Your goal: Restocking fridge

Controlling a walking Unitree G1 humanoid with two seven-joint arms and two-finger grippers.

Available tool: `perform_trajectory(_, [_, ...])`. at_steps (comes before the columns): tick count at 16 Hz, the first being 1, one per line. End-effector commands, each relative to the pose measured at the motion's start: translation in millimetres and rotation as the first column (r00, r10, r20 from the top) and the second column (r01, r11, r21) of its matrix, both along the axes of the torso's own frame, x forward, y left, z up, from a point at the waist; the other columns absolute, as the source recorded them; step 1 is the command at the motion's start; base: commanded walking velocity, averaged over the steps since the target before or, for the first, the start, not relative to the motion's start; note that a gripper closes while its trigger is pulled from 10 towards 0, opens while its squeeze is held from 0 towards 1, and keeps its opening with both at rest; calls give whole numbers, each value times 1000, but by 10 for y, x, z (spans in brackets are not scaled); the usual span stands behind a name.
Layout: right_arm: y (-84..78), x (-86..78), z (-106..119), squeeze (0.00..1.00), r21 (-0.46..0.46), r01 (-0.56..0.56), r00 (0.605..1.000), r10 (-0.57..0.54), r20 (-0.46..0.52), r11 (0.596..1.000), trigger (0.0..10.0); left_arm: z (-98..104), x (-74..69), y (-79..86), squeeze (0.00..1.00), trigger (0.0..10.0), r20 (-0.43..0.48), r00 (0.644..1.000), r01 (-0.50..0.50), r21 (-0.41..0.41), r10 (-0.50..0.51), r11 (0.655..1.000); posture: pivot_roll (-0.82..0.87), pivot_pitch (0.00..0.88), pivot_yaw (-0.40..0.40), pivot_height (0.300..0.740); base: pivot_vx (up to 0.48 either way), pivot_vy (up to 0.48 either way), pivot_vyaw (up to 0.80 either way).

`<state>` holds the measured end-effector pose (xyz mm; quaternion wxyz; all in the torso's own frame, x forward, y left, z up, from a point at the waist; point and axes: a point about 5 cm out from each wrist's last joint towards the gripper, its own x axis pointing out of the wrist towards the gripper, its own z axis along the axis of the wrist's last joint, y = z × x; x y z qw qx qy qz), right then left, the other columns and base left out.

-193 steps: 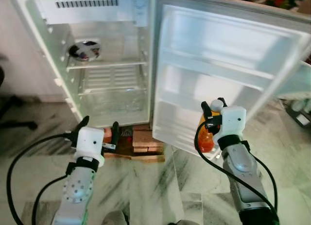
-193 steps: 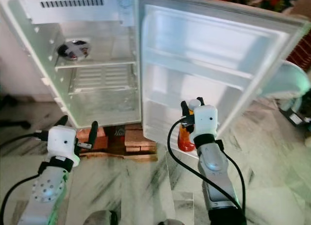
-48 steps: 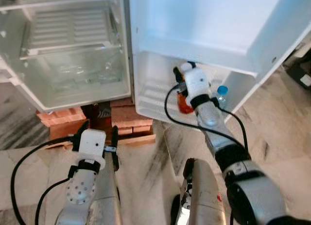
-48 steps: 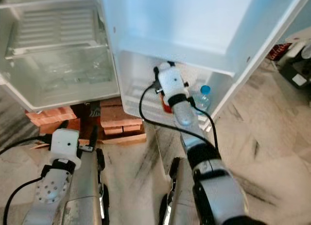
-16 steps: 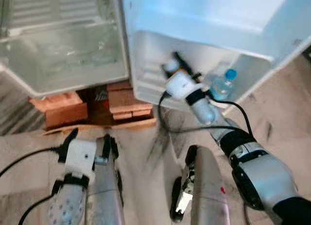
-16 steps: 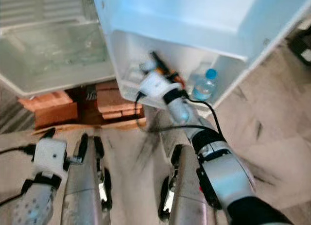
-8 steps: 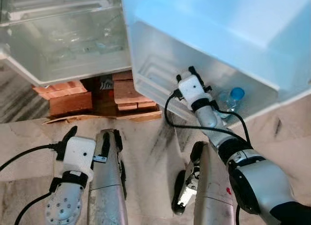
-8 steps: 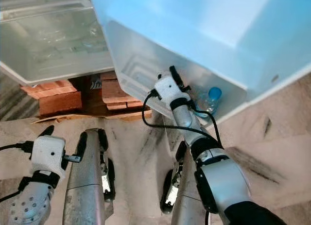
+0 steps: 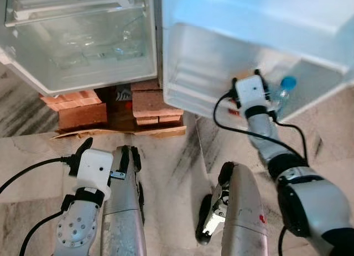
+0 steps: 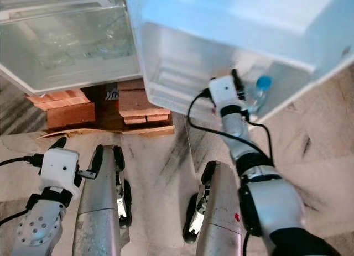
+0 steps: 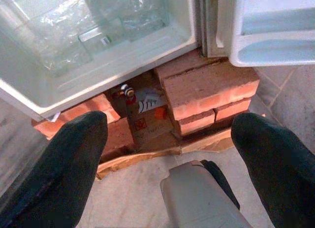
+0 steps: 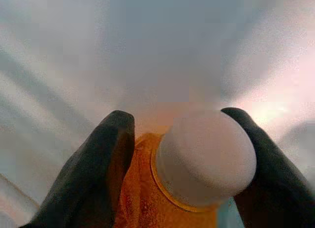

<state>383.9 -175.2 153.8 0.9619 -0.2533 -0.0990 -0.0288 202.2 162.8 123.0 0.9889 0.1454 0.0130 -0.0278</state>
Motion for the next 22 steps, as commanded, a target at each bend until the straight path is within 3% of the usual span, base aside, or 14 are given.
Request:
perform_trajectory(1, [-109, -50, -148, 1000, -24, 38, 997, -39, -63, 999, 10000, -91, -23, 19, 0, 10000, -42, 999, -4, 4, 4, 1000, 298, 388, -37, 528, 0, 0, 0])
perform_trajectory(6, [-36, 32, 168, 1000, -11, -23, 997, 24, 67, 1000, 10000, -116, 83, 8, 0, 10000, -33, 999, 13, 8, -13, 1000, 280, 351, -27, 528, 0, 0, 0])
perform_trajectory(9, [98, 82, 409, 1000, 81, -138, 981, 126, 146, 987, 10000, -129, 179, 0, 0, 10000, -19, 1000, 22, 10, -22, 1000, 261, 307, -26, 528, 0, 0, 0])
perform_trajectory(12, [218, 47, 418, 1000, 157, -256, 958, 229, 175, 954, 10000, -158, 249, -7, 0, 10000, -9, 1000, 22, 7, -22, 1000, 232, 266, -26, 528, 0, 0, 0])
perform_trajectory(14, [372, -103, 369, 1000, 126, -405, 898, 368, 239, 906, 10000, -200, 263, -21, 0, 10000, -7, 1000, 23, 1, -23, 1000, 202, 226, -30, 528, 0, 0, 0])
perform_trajectory(16, [401, -322, 278, 1000, 116, -461, 863, 414, 291, 880, 10000, -244, 266, -42, 0, 10000, -7, 1000, 23, -7, -23, 1000, 190, 201, -42, 528, 0, 0, 0])
perform_trajectory(22, [169, -837, 112, 1000, 233, -299, 921, 215, 325, 925, 10000, -284, 311, 47, 0, 10000, 20, 1000, -20, -10, 20, 1000, 166, 116, -39, 528, 0, 0, 0])
